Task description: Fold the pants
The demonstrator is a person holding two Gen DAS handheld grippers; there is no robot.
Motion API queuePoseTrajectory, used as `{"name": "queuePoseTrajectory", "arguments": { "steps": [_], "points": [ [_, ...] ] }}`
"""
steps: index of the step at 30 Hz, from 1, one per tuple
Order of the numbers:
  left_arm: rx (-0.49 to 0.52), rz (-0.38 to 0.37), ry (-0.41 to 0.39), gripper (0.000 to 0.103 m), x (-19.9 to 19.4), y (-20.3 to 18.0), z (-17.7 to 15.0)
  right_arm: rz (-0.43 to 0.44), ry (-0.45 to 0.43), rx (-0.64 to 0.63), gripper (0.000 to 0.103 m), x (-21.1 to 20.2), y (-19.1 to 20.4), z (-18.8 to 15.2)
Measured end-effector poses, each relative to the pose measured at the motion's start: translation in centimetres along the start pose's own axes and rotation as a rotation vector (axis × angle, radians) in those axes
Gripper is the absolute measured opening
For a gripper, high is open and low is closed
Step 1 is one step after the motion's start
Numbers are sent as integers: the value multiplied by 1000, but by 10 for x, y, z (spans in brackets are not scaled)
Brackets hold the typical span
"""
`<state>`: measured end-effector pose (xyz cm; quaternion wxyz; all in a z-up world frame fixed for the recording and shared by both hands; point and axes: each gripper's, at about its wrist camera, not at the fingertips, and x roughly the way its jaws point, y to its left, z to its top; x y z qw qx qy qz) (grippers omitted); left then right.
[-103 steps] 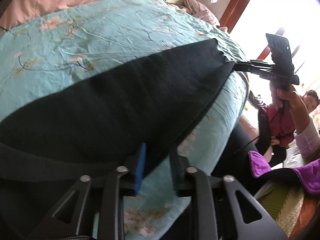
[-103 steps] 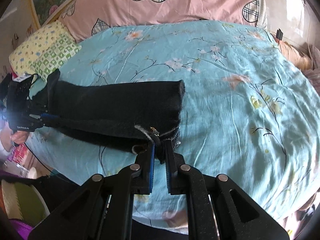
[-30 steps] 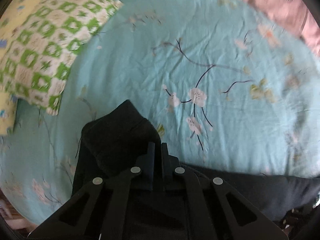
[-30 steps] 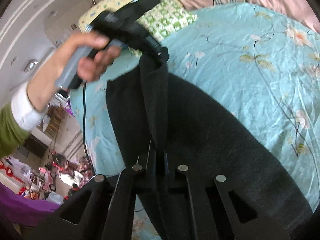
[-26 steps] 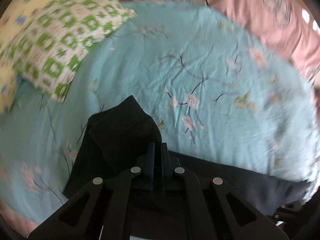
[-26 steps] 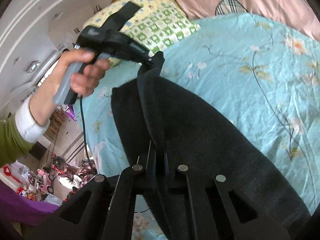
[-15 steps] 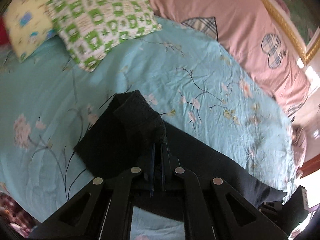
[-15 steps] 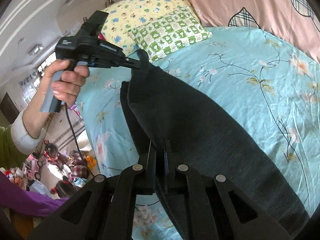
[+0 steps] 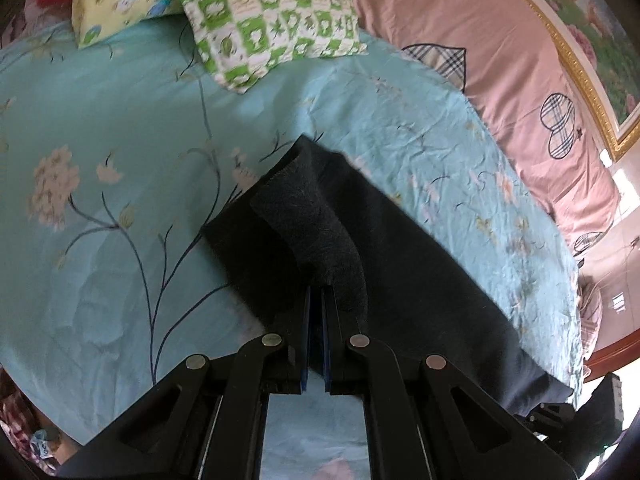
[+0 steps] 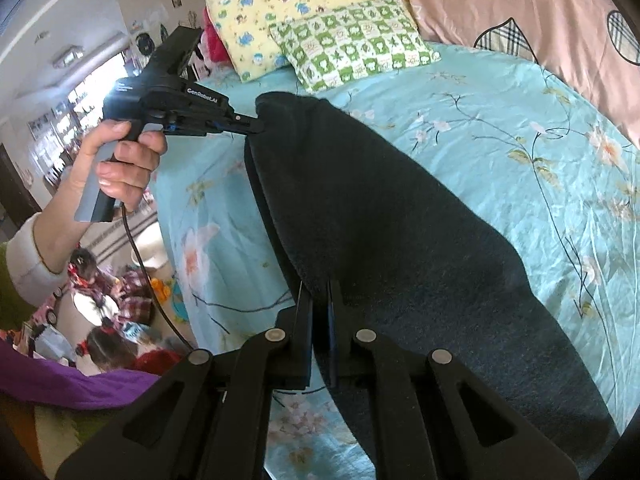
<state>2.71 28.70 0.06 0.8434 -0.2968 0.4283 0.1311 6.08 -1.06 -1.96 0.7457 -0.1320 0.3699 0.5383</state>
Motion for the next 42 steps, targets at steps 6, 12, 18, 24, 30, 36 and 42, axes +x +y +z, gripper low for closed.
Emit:
{"name": "queuePoseTrajectory", "arguments": {
  "steps": [6, 12, 18, 24, 30, 36, 42],
  "points": [
    [-19, -3, 17, 3, 8, 14, -13, -23, 38, -24, 7, 7, 3, -5],
    [-36, -16, 20, 4, 10, 22, -20, -24, 70, -34, 11, 12, 4, -7],
    [0, 20, -1, 5, -3, 15, -25, 46, 67, 24, 41, 4, 0, -5],
    [-45, -7, -9, 14, -14, 20, -24, 101, -7, 102, 41, -16, -12, 5],
    [-105, -4, -32, 47, -21, 27, -16, 95, -89, 230, 41, -31, -44, 23],
    [-152, 3, -27, 64, -15, 35, -6, 29, -150, 359, 41, -34, -83, 40],
    [-202, 21, 7, 65, 2, 42, 3, -9, -144, 412, 41, -19, -109, 58]
  ]
}}
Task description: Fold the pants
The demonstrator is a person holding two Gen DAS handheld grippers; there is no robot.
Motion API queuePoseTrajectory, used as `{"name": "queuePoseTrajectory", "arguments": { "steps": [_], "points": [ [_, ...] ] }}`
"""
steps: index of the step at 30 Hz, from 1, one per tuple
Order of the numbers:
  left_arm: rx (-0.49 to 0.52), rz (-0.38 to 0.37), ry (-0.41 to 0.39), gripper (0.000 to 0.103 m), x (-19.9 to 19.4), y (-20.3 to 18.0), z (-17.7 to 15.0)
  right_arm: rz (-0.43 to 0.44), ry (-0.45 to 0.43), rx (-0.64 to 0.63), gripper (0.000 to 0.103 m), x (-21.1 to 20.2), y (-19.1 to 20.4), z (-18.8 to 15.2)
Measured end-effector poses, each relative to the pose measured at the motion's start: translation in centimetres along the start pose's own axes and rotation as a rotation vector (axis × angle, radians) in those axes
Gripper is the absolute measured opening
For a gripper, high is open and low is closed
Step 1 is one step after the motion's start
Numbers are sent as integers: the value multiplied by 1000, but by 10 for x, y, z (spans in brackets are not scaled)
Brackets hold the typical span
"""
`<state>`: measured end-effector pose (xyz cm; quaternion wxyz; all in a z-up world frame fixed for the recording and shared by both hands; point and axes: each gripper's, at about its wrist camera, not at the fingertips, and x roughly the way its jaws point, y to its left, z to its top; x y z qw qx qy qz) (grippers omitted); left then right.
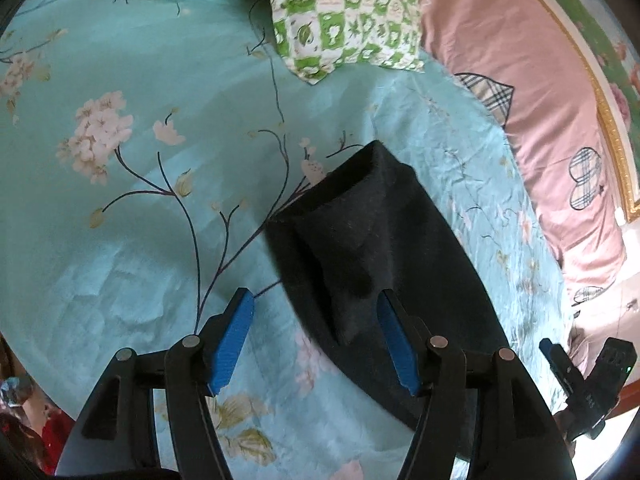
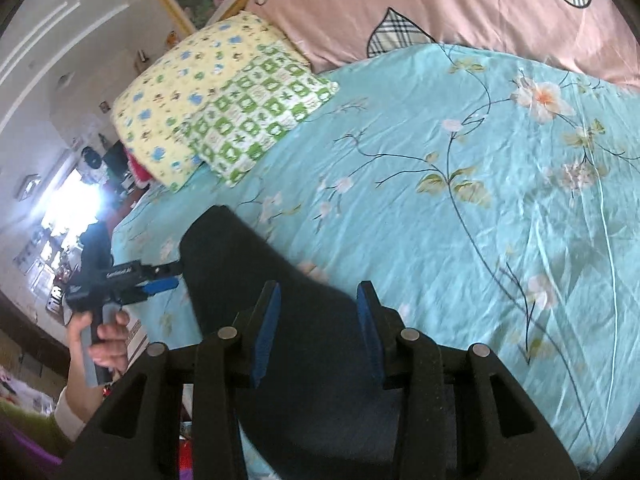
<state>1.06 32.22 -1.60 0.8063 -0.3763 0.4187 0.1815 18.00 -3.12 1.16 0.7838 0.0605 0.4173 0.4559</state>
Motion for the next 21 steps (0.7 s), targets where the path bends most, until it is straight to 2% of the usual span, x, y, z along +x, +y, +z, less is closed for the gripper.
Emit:
{"name": "queuePoseTrajectory", "arguments": {
  "steps": [4, 9, 19, 21],
  "points": [
    [-17, 3, 20, 65, 12, 1, 4, -46, 7, 31, 41, 14, -15, 12],
    [-26, -3, 21, 65, 20, 0, 7, -33, 116, 4, 41, 45, -20, 21],
    [28, 17, -14, 63, 29, -7, 5, -13, 374, -175, 41, 104, -4, 4],
    [50, 29, -28, 59, 31, -11, 5, -15, 383, -231, 41, 107, 2, 0]
  ]
}}
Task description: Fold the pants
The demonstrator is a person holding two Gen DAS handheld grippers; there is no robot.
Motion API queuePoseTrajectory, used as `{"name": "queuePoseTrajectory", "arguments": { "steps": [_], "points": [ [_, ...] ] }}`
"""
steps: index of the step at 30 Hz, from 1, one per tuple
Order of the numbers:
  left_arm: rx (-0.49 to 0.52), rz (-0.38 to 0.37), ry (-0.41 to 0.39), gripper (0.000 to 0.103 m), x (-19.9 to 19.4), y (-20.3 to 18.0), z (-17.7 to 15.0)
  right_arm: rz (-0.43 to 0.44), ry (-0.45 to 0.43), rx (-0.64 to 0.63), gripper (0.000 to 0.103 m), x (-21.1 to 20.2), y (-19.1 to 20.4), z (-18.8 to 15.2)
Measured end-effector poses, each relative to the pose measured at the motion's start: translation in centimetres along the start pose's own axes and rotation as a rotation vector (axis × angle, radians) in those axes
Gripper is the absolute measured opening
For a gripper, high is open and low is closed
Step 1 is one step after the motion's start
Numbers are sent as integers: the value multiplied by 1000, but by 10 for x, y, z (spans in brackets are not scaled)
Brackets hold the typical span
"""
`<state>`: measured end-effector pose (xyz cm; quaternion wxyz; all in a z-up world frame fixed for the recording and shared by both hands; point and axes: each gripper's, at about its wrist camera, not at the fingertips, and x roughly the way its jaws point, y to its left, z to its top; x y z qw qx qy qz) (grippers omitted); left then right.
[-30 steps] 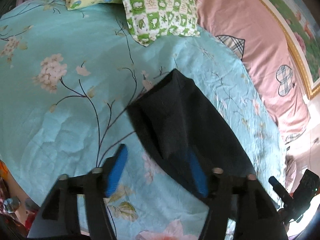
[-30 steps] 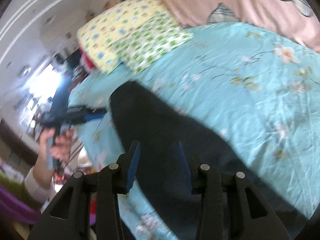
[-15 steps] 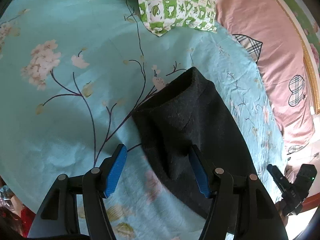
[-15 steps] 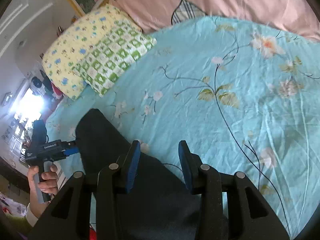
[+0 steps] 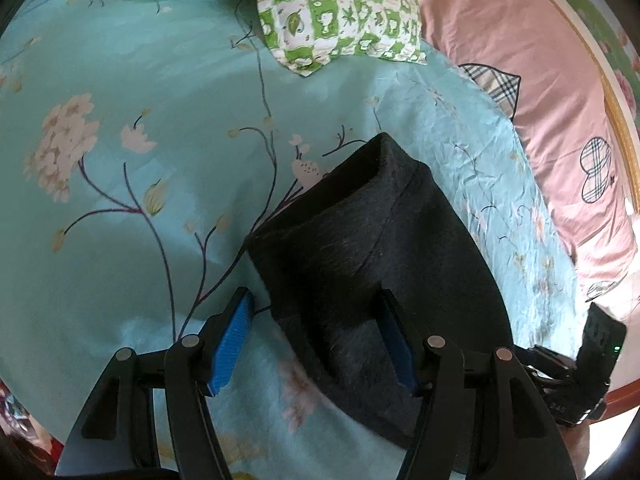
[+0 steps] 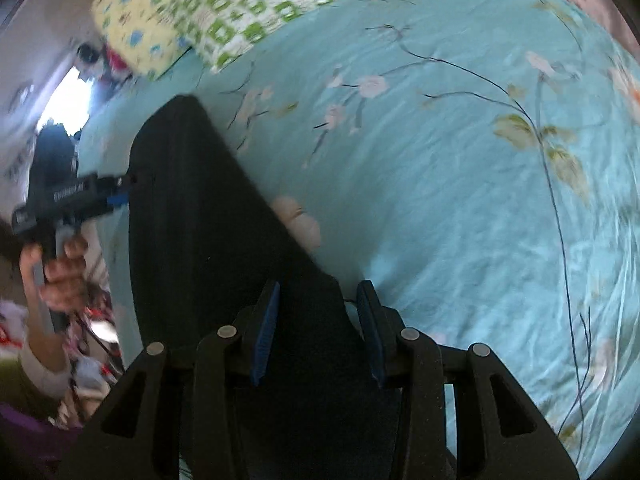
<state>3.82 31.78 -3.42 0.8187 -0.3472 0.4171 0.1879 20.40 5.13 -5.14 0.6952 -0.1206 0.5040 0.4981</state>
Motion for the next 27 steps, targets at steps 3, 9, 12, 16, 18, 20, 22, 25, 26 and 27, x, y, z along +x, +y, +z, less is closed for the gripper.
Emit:
{"name": "queuePoseTrajectory", "arguments": {
  "steps": [3, 9, 12, 16, 18, 20, 22, 25, 26, 27],
  "points": [
    [34, -6, -13, 40, 5, -8, 0, 2, 16, -27, 38, 0, 3, 0],
    [29, -91, -68, 14, -19, -10, -3, 23, -40, -3, 17, -15, 0, -2],
    [-18, -213, -125, 14, -58, -3, -10, -95, -193, 0, 14, -52, 7, -2],
    [34, -206, -184, 14, -85, -8, -20, -203, -276, -32, 14, -62, 27, -6],
    [66, -189, -196, 14, -84, -7, -20, -263, -283, -77, 14, -54, 41, -7],
    [72, -185, -187, 14, -78, -1, -18, -318, -279, -118, 14, -44, 50, -5],
    [91, -158, -177, 14, -65, 7, -16, -345, -270, -127, 14, -33, 51, -5],
    [110, -131, -143, 15, -38, 18, -13, -391, -232, -125, 14, -16, 48, -5],
    [123, -124, -128, 15, -27, 20, -13, -401, -230, -124, 14, -11, 46, -5],
    [135, -114, -123, 16, -22, 21, -14, -406, -228, -118, 14, -7, 45, -5]
  ]
}}
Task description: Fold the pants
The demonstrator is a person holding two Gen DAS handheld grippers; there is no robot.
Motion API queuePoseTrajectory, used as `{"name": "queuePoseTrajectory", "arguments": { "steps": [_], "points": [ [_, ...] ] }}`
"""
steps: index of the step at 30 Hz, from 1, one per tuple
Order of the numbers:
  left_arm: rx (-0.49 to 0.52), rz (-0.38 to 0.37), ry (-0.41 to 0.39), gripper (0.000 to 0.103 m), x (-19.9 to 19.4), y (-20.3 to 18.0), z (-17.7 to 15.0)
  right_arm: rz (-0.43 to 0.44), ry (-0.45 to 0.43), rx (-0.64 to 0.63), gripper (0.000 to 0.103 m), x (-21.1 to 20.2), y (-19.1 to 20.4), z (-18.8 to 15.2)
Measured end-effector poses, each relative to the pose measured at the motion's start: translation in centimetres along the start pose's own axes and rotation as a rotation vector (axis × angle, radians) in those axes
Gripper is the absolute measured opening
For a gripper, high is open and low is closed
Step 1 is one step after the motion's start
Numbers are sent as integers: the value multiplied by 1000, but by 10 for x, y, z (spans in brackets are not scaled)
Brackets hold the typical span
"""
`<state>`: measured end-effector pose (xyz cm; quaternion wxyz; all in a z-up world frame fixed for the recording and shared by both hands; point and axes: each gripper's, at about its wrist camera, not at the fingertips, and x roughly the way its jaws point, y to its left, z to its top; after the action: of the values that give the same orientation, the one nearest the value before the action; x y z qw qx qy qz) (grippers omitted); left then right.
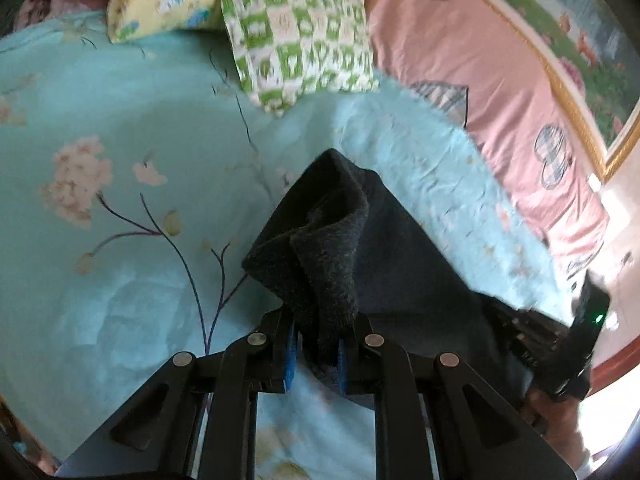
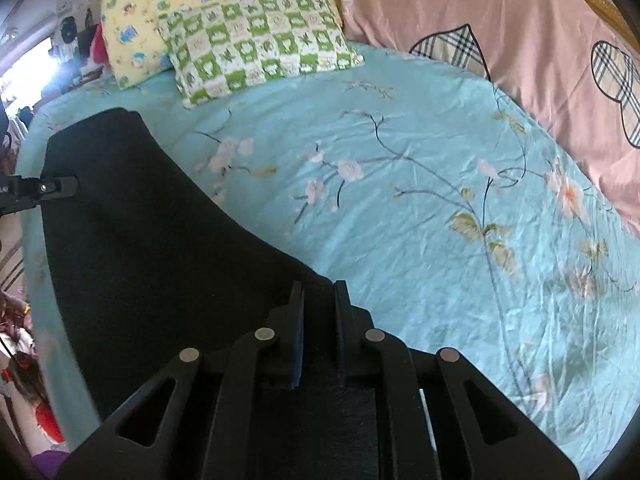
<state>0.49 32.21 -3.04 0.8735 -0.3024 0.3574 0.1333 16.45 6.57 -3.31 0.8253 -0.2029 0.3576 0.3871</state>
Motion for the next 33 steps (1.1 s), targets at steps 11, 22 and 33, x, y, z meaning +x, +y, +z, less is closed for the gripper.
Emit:
{"name": "queuePoseTrajectory", "arguments": {
  "steps": [11, 22, 33],
  "points": [
    [0, 83, -32, 33, -33, 3, -11, 18, -48, 155, 35, -33, -19, -5],
    [67, 41, -61, 41, -66, -34, -19, 72, -79, 302, 35, -94, -34, -46],
    [181, -58, 6, 49, -47, -104, -40, 58, -104, 420, 35, -141, -39, -98]
  ]
}}
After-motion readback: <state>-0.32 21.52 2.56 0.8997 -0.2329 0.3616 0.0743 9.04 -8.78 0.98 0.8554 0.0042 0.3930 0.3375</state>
